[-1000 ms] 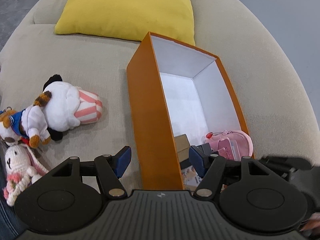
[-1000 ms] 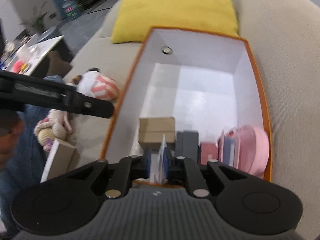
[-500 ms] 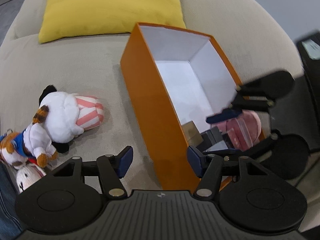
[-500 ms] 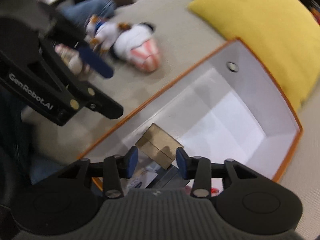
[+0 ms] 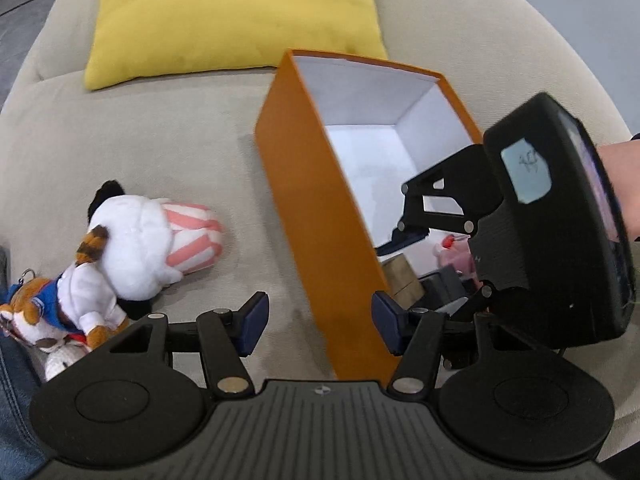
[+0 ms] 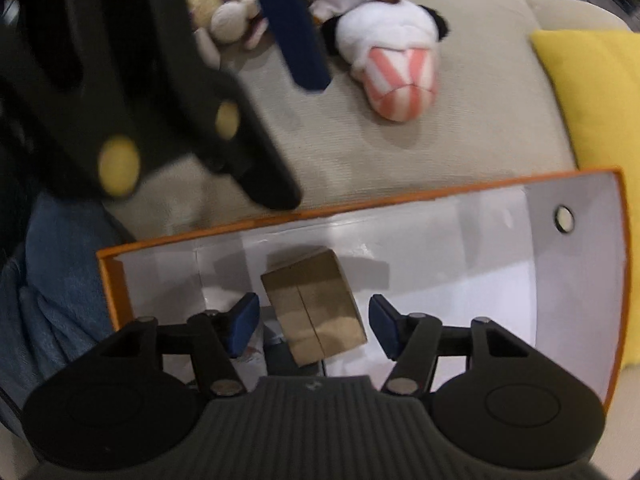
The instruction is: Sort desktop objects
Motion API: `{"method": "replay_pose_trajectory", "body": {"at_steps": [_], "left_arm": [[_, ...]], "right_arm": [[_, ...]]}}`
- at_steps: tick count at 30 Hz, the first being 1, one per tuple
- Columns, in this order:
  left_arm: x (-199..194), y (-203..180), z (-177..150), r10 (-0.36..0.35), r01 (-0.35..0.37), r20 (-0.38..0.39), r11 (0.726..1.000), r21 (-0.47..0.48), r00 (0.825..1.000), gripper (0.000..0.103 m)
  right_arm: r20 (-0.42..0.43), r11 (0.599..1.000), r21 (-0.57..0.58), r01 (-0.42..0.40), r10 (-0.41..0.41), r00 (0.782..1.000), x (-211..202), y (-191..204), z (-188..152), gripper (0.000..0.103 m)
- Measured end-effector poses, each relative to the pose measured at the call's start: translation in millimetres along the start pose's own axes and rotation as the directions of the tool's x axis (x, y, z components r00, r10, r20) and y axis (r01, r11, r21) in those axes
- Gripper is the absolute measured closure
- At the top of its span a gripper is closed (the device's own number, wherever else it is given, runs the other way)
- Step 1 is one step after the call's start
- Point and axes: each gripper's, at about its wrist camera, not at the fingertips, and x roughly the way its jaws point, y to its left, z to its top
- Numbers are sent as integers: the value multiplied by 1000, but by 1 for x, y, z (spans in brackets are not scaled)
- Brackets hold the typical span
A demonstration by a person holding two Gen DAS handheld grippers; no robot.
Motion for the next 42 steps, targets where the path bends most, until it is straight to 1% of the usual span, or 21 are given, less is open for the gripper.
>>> {"method": "replay_pose_trajectory", "body": {"at_steps": [1, 3, 6, 8, 9, 10, 12, 14, 15, 19, 22, 24, 26, 29, 30, 31, 32, 33, 35, 37, 42], "left_arm": [[1, 2, 0, 4, -4, -3, 1000, -7, 1000, 36], [2, 4, 1, 12, -12, -6, 1000, -16, 1000, 36], [3, 8, 2, 20, -20, -5, 999, -29, 1000, 36], [4, 10, 3, 21, -21, -3, 999, -37, 1000, 36], [3, 10, 4, 21, -21, -1, 999, -40, 1000, 36], [2, 10, 4, 18, -18, 2, 999, -42, 1000, 36], [1, 10, 3, 14, -14, 5, 999, -42, 1000, 36], [1, 10, 3, 13, -13, 3, 999, -38, 1000, 36], [2, 9, 2, 12, -12, 1, 999, -37, 1000, 36], [3, 9, 0, 8, -8, -7, 999, -37, 1000, 36], [2, 9, -1, 7, -7, -5, 999, -38, 1000, 36], [0, 9, -1, 9, -9, -3, 999, -38, 1000, 36], [-1, 9, -1, 12, -11, 0, 999, -38, 1000, 36], [-2, 10, -3, 12, -12, 3, 999, -39, 1000, 36], [-3, 10, -3, 12, -12, 4, 999, -40, 1000, 36], [-3, 10, -3, 12, -11, 6, 999, -42, 1000, 36], [-4, 11, -3, 11, -11, 8, 999, -43, 1000, 36], [-4, 11, -3, 13, -12, 10, 999, -45, 1000, 36], [-5, 12, -2, 14, -13, 15, 999, -50, 1000, 36], [-4, 12, 0, 14, -13, 17, 998, -54, 1000, 36], [-1, 12, 0, 11, -11, 13, 998, -59, 1000, 36]], "right_arm": [[-2, 1000, -6, -9, 9, 1000, 3, -2, 0, 50], [3, 999, 31, -24, 24, 1000, 3, -10, 0, 51], [17, 986, 163, -45, 43, 999, 1, -31, -2, 51], [26, 955, 288, -71, 67, 997, 0, -47, -4, 51], [26, 925, 370, -87, 84, 996, 1, -57, -4, 51], [31, 883, 457, -107, 104, 994, 2, -66, -6, 51], [52, 807, 570, -154, 151, 987, 3, -78, -13, 51], [82, 709, 674, -206, 206, 975, 5, -89, -21, 52], [89, 672, 708, -218, 221, 971, 6, -92, -24, 52], [97, 557, 792, -251, 291, 952, 12, -96, -35, 52], [129, 498, 817, -289, 330, 935, 14, -96, -40, 53], [146, 480, 822, -307, 343, 928, 8, -91, -41, 52], [156, 473, 822, -318, 350, 924, 4, -80, -42, 52], [144, 504, 811, -295, 317, 937, -8, -78, -42, 54], [147, 506, 811, -293, 308, 940, -6, -78, -42, 58], [157, 508, 809, -294, 296, 942, -11, -79, -44, 67], [167, 511, 807, -296, 283, 944, -15, -83, -46, 71], [181, 508, 809, -296, 265, 947, -19, -85, -48, 71], [214, 495, 815, -300, 224, 951, -22, -90, -48, 75], [242, 470, 827, -309, 200, 950, -21, -96, -49, 75], [259, 417, 848, -326, 212, 943, -3, -103, -47, 76]]}}
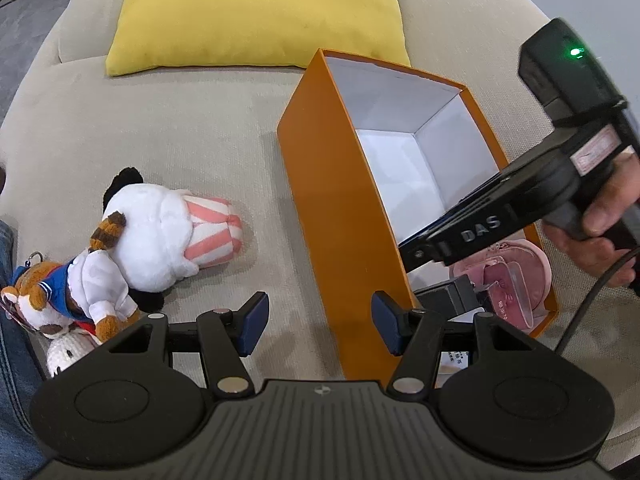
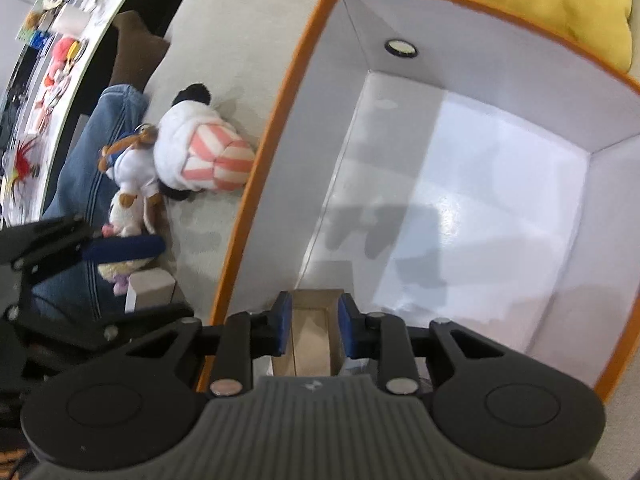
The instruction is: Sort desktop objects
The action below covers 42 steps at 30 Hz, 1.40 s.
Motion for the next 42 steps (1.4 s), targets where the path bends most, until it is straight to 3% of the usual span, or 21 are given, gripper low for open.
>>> {"method": "replay_pose_trajectory", "body": {"at_steps": [3, 12, 19, 25, 33, 42], "left_arm": [[1, 2, 0, 4, -4, -1, 1000, -6, 1000, 36], [3, -2, -1, -1, 1, -5, 1000, -4, 1000, 36], [4, -13, -6, -9, 9, -14, 1000, 19, 1000, 36], [4, -14, -11, -7, 8, -20, 1000, 14, 1000, 36], [-12, -10, -25, 11, -11, -1, 1000, -7, 1000, 36], [-57, 10, -51, 90, -87, 61, 995, -52, 994, 36]], "right_arm": [[-28, 999, 47, 0, 1, 1000, 8, -8, 0, 88], [-61, 972, 218, -84, 99, 993, 16, -23, -21, 88], [-124, 998, 42, -38, 43, 991, 22, 4, -29, 88], [-159, 995, -98, 27, -42, 986, 26, 24, -34, 87], [-74, 992, -108, 63, -71, 995, 9, 27, -40, 87], [124, 974, -184, 131, -109, 986, -29, 68, -67, 87]]}}
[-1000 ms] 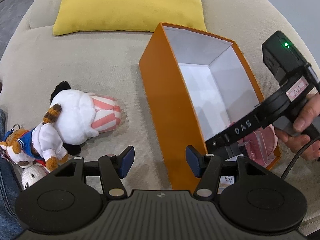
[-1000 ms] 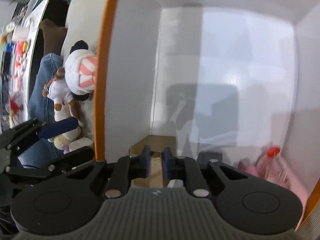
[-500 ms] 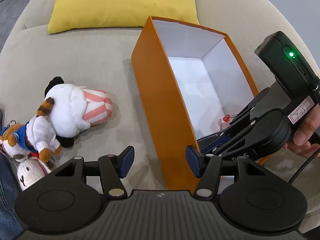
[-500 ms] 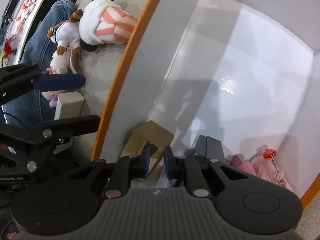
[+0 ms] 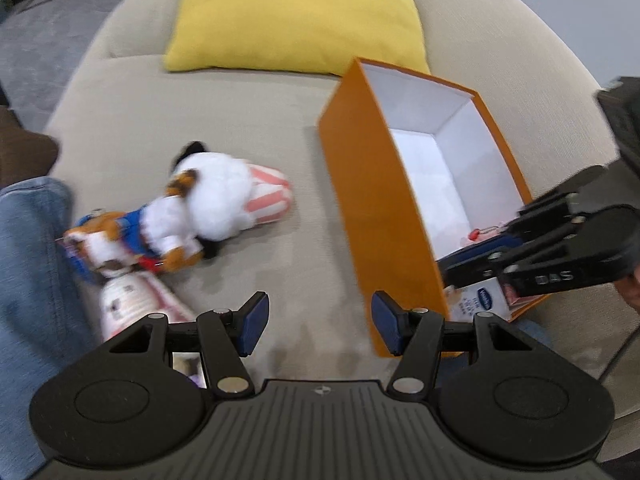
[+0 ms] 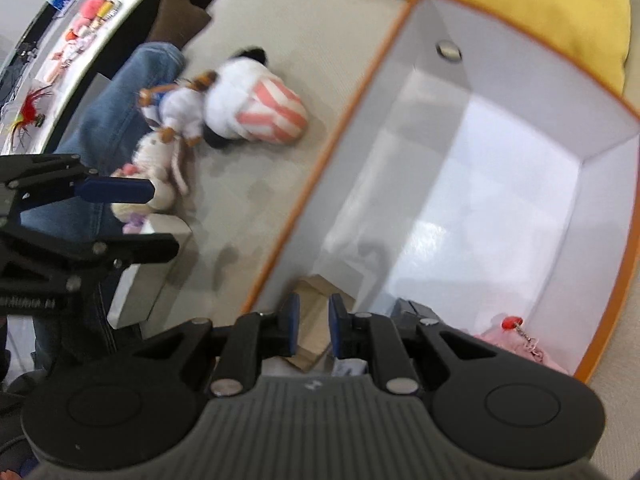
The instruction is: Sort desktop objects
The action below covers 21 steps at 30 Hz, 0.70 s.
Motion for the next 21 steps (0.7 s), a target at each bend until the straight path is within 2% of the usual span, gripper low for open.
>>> {"method": "replay_pose_trajectory", "body": {"at_steps": [3, 9, 15, 21], "left_arm": [[-19, 10, -11, 40, -40, 30, 999, -3, 999, 36], [-40, 32, -42, 115, -114, 55, 993, -32, 992, 36], [-35, 57, -77, 112, -110, 23, 990, -84, 993, 36], [-5, 59, -102, 120, -121, -9, 991, -60, 993, 36]], "right_arm": [[88, 999, -29, 27, -24, 996, -18, 17, -9, 85], [245, 998, -64, -17, 33, 969, -38, 61, -29, 84], [292, 995, -44, -90, 99, 951, -3, 107, -46, 84], [310, 1000, -10, -26, 28, 950, 49, 133, -56, 84]]}}
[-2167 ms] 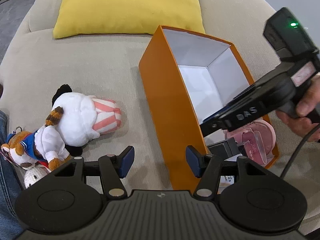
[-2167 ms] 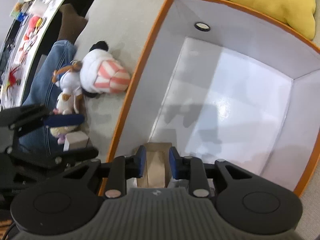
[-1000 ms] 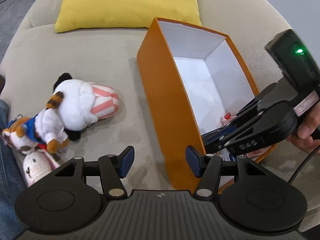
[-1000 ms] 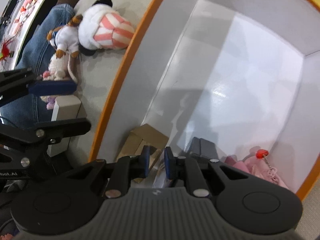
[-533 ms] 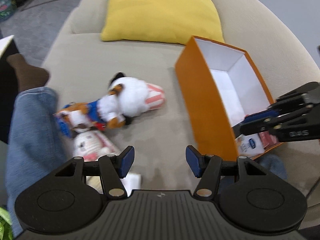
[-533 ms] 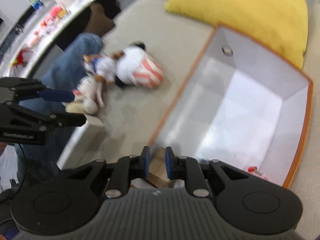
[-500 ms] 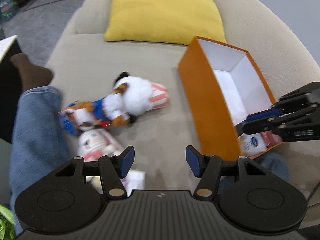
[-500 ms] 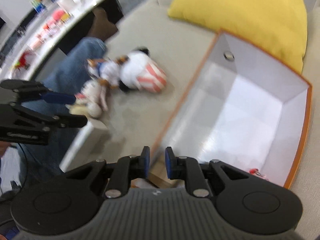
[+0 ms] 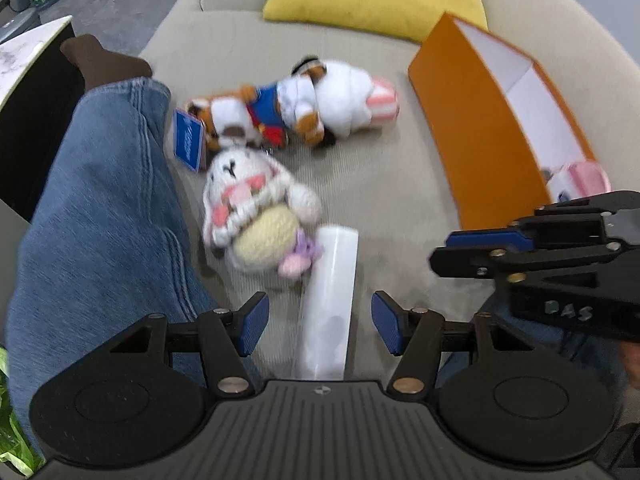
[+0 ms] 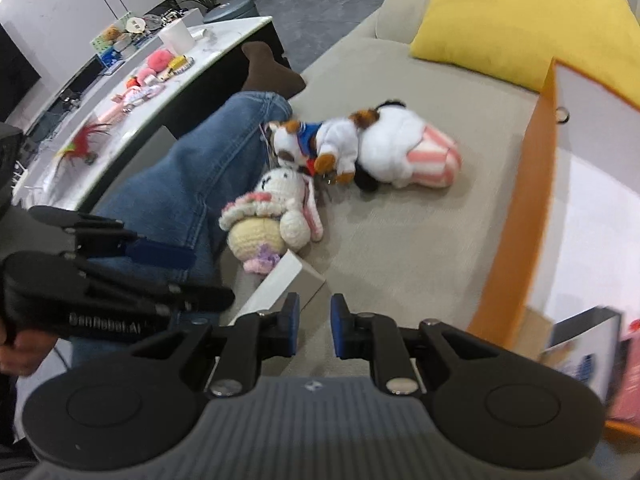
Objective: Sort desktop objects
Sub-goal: 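Grasp the white cylinder with the left tool and lift it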
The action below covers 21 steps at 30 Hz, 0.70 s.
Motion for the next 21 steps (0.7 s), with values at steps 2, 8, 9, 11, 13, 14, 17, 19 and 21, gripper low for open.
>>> {"method": "replay_pose_trajectory", "body": {"at_steps": [2, 8, 9, 11, 13, 14, 17, 19, 21], "left_arm": [[10, -1, -5, 7, -7, -16, 1000, 15, 1000, 36], [34, -12, -12, 96, -93, -32, 992, 85, 995, 36], [37, -13, -13, 99, -95, -39, 991, 90, 994, 36], [43, -14, -13, 102, -97, -54, 991, 89, 993, 38], [48, -14, -15, 109, -103, -62, 990, 93, 992, 45], [50, -14, -15, 109, -103, -65, 990, 93, 992, 47], [55, -13, -15, 85, -78, -87, 993, 86, 993, 67], [56, -15, -16, 83, -75, -90, 993, 92, 992, 71], [54, -17, -17, 90, -81, -87, 992, 101, 992, 71]], "right_arm": [[-1, 1000, 3, 21, -21, 1000, 13, 5, -9, 84], [-24, 996, 34, 77, -76, 997, 33, 5, -26, 84], [-28, 996, 38, 78, -77, 997, 34, 3, -27, 84], [-33, 995, 32, 94, -93, 995, 37, 2, -30, 84], [-36, 994, 28, 107, -105, 994, 40, 1, -30, 82], [-37, 994, 32, 106, -104, 994, 42, 0, -30, 81], [-36, 994, 30, 103, -102, 994, 42, -1, -30, 78], [-25, 994, 29, 103, -102, 994, 39, -2, -32, 78], [-14, 995, 35, 96, -96, 995, 36, -4, -33, 78]]}}
